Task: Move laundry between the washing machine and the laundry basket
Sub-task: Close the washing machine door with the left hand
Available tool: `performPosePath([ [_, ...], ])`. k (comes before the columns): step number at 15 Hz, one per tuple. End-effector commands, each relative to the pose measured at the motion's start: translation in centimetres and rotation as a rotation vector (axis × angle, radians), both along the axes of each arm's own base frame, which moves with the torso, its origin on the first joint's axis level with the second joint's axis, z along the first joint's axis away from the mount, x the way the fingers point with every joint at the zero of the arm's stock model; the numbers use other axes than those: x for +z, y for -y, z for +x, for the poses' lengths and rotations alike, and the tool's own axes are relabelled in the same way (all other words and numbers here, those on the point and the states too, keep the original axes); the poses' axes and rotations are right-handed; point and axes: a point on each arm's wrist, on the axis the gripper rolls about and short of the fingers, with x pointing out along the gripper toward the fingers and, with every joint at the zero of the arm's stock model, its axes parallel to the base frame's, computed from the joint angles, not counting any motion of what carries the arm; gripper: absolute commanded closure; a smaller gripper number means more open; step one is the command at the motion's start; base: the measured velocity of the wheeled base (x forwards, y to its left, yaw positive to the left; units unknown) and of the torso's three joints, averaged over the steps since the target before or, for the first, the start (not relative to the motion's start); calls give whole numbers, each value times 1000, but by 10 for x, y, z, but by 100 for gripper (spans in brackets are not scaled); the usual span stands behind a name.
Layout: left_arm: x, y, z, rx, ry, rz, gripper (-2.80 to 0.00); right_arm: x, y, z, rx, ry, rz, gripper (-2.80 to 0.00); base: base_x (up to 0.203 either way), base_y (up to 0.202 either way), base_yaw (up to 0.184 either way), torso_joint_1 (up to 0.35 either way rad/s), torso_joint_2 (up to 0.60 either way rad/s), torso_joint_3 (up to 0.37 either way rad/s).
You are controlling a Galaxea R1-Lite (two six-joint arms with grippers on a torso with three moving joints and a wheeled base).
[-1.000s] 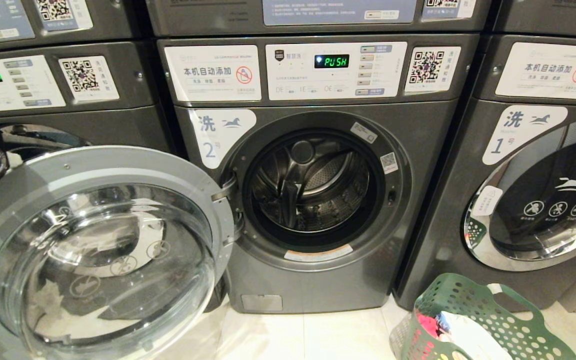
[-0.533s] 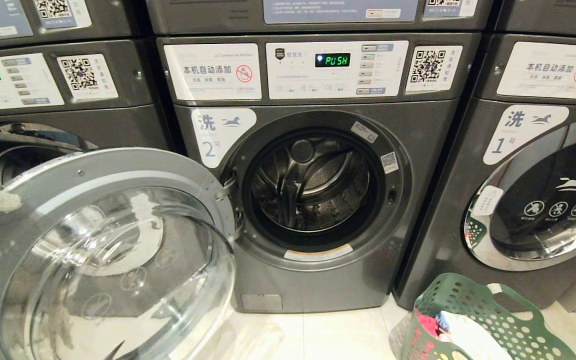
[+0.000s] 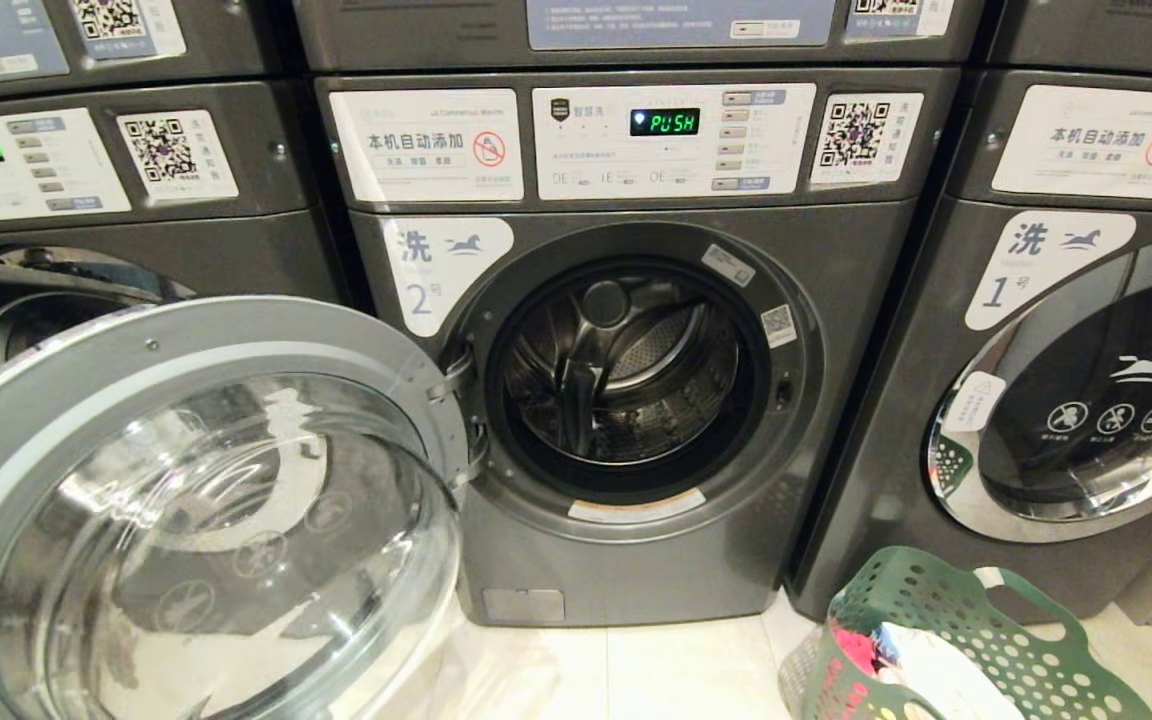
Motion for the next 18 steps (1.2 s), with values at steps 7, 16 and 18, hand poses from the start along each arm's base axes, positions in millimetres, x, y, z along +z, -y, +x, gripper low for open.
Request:
performPosePath([
  [7,4,-36,127,296,308,128,0,0,0,0,0,-1,2,0,0,0,0,0,0,0],
  [16,-52,-134,255,390,284,99,0,0,0,2,-18,52,5,0,0,0,0,0,0,0],
  [18,-44,-135,260,384,297,98,0,0,0,2,-17,52,3,0,0,0,0,0,0,0],
])
